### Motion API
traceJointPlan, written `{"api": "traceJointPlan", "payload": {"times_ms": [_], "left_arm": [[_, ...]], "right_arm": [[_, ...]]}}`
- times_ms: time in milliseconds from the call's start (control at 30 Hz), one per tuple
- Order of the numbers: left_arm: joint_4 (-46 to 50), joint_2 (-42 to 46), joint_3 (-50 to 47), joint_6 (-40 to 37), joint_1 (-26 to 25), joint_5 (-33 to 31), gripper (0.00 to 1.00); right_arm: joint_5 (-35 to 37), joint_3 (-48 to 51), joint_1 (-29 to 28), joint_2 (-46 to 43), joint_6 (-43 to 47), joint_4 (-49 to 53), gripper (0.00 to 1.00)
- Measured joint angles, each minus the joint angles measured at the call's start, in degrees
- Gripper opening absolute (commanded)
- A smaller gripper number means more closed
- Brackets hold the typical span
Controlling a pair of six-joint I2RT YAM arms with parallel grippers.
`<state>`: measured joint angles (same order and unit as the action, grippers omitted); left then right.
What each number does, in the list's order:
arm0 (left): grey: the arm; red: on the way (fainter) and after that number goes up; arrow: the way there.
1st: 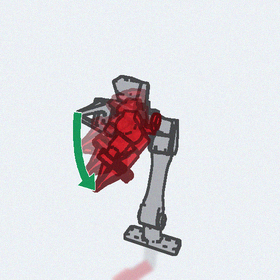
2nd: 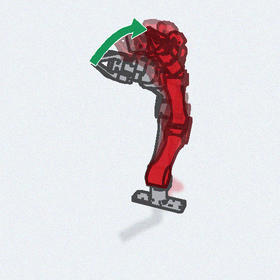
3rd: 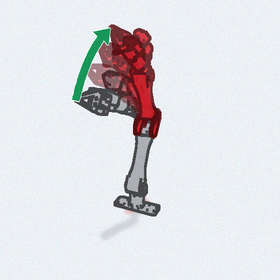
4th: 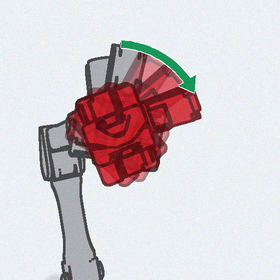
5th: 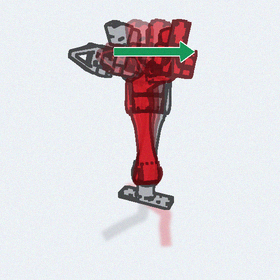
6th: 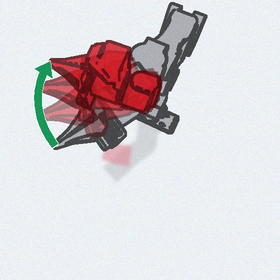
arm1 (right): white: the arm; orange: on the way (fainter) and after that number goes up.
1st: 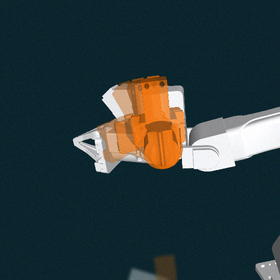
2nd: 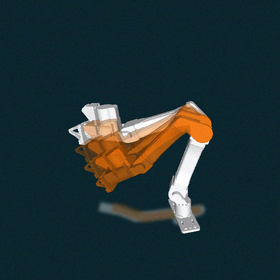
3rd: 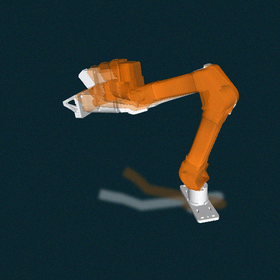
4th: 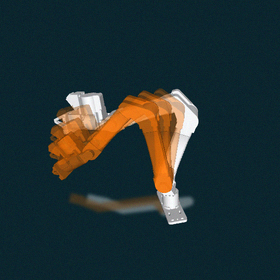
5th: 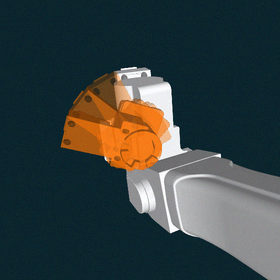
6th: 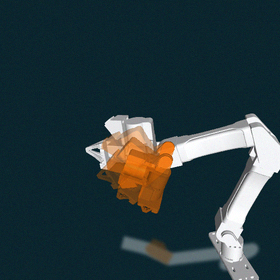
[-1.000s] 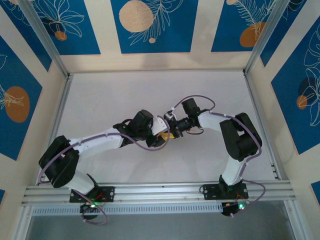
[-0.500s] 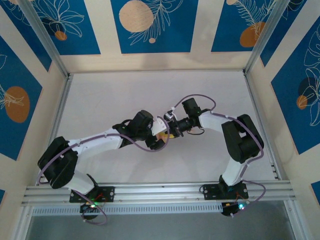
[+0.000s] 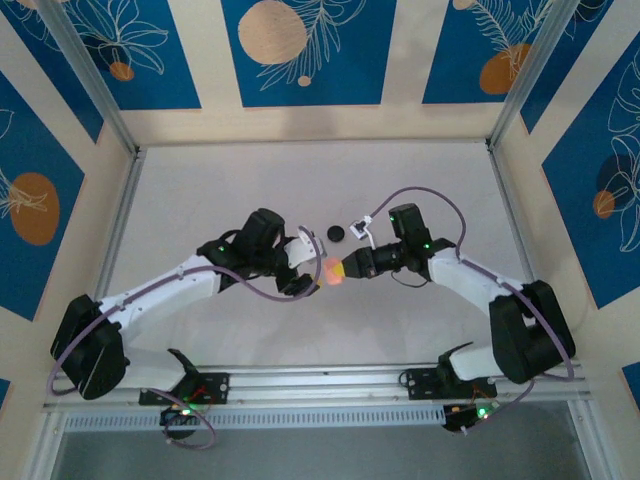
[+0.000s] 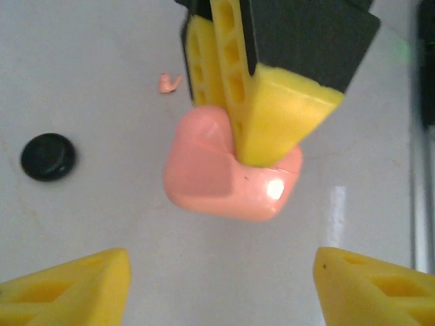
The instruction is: Insert the wireless bluetooth earbuds into the charging case
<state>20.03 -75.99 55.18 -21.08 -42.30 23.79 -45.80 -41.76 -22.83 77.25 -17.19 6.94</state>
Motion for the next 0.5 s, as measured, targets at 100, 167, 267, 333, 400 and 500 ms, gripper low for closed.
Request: {"api": "traceJointPlan", "payload": {"times_ms": [100,167,267,333,400,500], "left_arm": [[4.9,-1.1,3.7,-2.4,0.9,3.5,0.64],[7.3,-2.0,5.9,-4.2,1.3,5.4,0.64],[10.8,-3.0,7.9,-7.8,1.6,8.4,0.63],[13.0,-3.4,8.6,-11.0,1.6,10.4,0.63],[15.4,-3.8,9.0,-14.2,1.6,12.1,0.62],[17.6,-4.0,9.2,-18.0,1.6,13.6,0.61]], "right_arm": [[1.2,1.5,-0.2,-3.7,3.4,-1.4,0.13],[2.3,2.1,-0.9,-6.0,7.0,-1.6,0.13],[3.1,2.2,-2.4,-8.6,12.5,-1.4,0.13],[3.4,2.2,-3.3,-9.3,15.8,-0.8,0.13],[4.0,2.1,-4.5,-9.6,20.0,0.5,0.13],[4.5,1.9,-6.4,-9.6,26.3,2.9,0.12]]}}
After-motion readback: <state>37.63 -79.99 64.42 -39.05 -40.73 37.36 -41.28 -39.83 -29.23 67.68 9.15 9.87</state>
